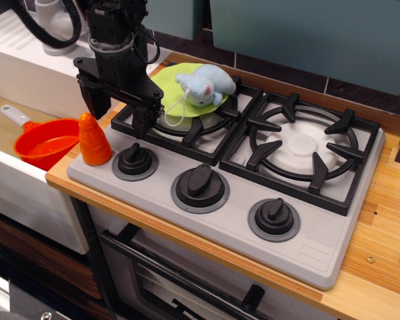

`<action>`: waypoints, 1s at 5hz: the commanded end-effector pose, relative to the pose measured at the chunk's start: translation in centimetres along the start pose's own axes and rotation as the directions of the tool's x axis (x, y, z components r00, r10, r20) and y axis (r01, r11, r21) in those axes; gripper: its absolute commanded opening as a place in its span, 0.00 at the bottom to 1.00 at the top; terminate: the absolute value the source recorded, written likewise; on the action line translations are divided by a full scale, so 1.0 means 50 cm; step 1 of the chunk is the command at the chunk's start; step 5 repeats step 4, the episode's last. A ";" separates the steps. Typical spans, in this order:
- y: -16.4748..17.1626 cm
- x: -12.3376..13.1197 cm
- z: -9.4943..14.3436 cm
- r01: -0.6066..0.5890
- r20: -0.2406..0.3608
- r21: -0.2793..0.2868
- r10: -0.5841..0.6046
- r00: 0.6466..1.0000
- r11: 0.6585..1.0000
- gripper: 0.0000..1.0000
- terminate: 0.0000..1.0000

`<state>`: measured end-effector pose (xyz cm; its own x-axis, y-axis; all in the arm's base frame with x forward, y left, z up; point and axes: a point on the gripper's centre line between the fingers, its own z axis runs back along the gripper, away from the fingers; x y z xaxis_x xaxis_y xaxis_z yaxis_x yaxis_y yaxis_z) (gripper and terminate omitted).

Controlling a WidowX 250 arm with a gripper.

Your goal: End effector transition from object to object

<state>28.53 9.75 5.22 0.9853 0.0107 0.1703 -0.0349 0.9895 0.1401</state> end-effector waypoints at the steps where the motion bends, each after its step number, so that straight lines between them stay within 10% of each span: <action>1: 0.039 -0.019 0.011 -0.027 0.077 0.061 0.022 0.997 0.998 1.00 0.00; 3: 0.079 -0.057 0.003 -0.010 0.093 0.089 0.002 0.996 0.996 1.00 0.00; 4: 0.080 -0.051 0.007 -0.008 0.078 0.083 0.001 0.997 0.997 1.00 1.00; 5: 0.080 -0.051 0.007 -0.008 0.078 0.083 0.001 0.997 0.997 1.00 1.00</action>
